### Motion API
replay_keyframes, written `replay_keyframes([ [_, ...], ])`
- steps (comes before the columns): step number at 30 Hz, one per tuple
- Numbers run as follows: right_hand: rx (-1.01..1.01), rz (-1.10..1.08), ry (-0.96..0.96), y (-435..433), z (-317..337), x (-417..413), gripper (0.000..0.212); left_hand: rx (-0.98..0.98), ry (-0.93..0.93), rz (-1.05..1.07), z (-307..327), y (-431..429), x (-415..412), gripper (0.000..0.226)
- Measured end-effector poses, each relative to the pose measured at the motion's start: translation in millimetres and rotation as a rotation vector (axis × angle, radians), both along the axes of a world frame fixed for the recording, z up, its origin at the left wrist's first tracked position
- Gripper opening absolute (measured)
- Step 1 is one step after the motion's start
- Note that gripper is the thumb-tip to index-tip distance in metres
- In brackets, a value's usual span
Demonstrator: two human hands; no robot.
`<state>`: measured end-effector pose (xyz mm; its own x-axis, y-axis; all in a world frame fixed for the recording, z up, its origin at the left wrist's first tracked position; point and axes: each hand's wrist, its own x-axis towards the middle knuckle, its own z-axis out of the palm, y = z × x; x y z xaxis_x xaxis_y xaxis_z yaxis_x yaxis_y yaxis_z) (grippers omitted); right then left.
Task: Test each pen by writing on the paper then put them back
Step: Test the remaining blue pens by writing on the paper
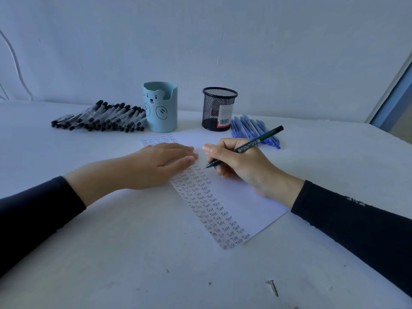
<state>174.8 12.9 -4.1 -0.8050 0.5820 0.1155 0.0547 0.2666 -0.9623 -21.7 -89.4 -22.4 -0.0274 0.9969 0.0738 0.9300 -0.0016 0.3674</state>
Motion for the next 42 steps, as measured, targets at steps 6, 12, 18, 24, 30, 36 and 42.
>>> replay_keyframes([
  [6, 0.044, 0.047, -0.002, -2.6, 0.3, -1.9, 0.027, -0.008, -0.052, 0.033, 3.2, -1.3, -3.6, 0.071],
  [12, 0.225, -0.063, -0.043, 1.0, -4.7, -3.0, 0.041, -0.032, 0.077, 0.023, -0.6, -4.2, -0.6, 0.077],
  [18, 0.292, -0.075, -0.081, -3.3, -8.0, -7.6, 0.037, -0.022, 0.083, 0.031, -1.9, -4.1, -0.8, 0.079],
  [24, 0.321, -0.054, -0.093, -5.2, -9.8, -9.1, 0.042, -0.036, 0.101, 0.036, -1.1, -4.3, 0.9, 0.071],
  [30, 0.29, -0.054, -0.087, -6.0, -9.4, -8.9, 0.039, -0.046, 0.111, 0.027, -0.9, -5.2, -0.2, 0.078],
  [36, 0.291, -0.057, -0.08, -5.7, -10.0, -9.3, 0.041, -0.058, 0.128, 0.033, 1.1, -5.0, 2.6, 0.067],
  [42, 0.288, -0.046, -0.099, -6.1, -9.4, -9.0, 0.042, -0.048, 0.128, 0.026, 0.1, -5.4, 0.6, 0.071],
])
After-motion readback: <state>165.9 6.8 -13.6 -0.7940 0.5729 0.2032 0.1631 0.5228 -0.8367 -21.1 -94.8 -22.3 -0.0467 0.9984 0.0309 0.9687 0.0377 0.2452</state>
